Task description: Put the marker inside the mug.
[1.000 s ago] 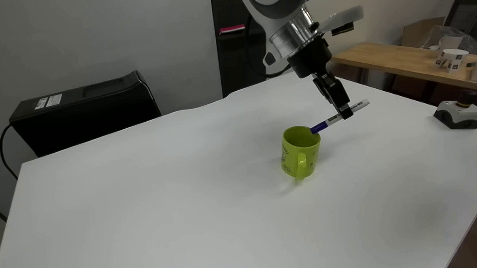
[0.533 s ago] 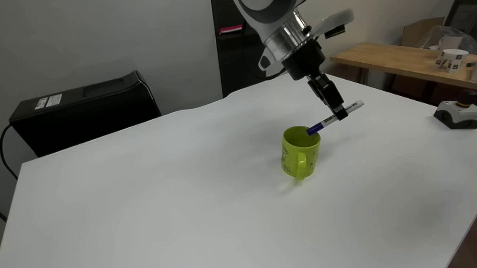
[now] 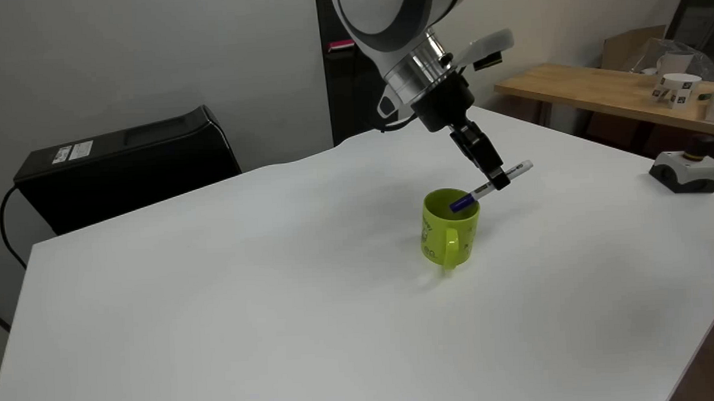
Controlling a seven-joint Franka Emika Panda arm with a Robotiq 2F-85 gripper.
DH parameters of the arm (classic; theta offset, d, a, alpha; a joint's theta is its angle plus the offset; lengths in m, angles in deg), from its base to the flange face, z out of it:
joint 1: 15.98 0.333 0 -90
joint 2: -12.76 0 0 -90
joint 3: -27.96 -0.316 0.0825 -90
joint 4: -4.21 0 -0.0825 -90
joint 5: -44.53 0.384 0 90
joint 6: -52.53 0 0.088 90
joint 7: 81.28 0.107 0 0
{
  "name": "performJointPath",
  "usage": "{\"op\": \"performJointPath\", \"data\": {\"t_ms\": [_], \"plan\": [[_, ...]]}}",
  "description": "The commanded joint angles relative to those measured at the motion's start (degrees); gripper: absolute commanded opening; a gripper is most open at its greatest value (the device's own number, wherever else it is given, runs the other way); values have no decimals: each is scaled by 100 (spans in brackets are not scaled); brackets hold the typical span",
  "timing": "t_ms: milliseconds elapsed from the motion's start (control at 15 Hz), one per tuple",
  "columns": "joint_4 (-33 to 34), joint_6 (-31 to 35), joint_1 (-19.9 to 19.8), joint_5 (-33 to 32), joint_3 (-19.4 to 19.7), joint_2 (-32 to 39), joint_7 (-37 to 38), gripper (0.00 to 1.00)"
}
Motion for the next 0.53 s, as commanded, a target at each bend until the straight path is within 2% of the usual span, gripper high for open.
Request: {"op": "performJointPath", "data": {"t_ms": [0,467], "plan": [[383,-246,63,-36,-27,268,4,5],[609,-372,146,-53,-54,550,10,5]]}}
